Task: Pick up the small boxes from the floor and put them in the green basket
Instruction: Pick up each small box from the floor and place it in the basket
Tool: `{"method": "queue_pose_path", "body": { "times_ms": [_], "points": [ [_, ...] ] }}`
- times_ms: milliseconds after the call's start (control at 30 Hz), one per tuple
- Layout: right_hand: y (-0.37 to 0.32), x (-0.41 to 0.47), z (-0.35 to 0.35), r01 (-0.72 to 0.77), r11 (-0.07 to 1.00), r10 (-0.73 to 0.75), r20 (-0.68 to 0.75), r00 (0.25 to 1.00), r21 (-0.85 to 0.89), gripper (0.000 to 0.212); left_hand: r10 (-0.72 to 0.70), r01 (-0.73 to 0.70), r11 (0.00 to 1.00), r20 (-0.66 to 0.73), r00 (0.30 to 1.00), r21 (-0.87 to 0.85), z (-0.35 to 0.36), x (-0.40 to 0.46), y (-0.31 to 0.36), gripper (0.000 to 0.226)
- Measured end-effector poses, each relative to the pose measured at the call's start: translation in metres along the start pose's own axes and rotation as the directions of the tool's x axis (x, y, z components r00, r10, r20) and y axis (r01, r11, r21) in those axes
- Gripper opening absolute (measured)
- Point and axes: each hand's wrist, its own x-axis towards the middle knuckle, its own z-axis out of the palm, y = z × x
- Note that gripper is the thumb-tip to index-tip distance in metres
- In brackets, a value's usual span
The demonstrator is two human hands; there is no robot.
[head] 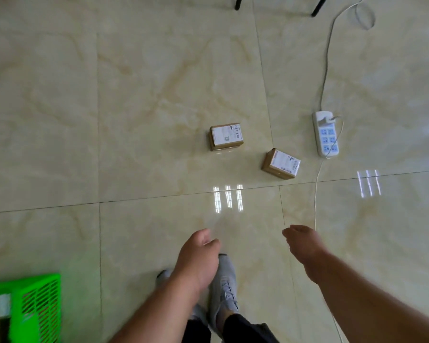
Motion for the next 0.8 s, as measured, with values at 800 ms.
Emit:
{"method": "queue_pose_path", "body": {
  "times_ms": [800],
  "points": [
    [-0.060, 0.275, -0.038, -0.432, 0.428, 0.333, 0.306, 0.892, 0.794, 0.013, 0.113, -0.159, 0.827, 0.118, 0.987, 0.539, 0.238, 0.264, 0.204, 0.058]
  ]
}}
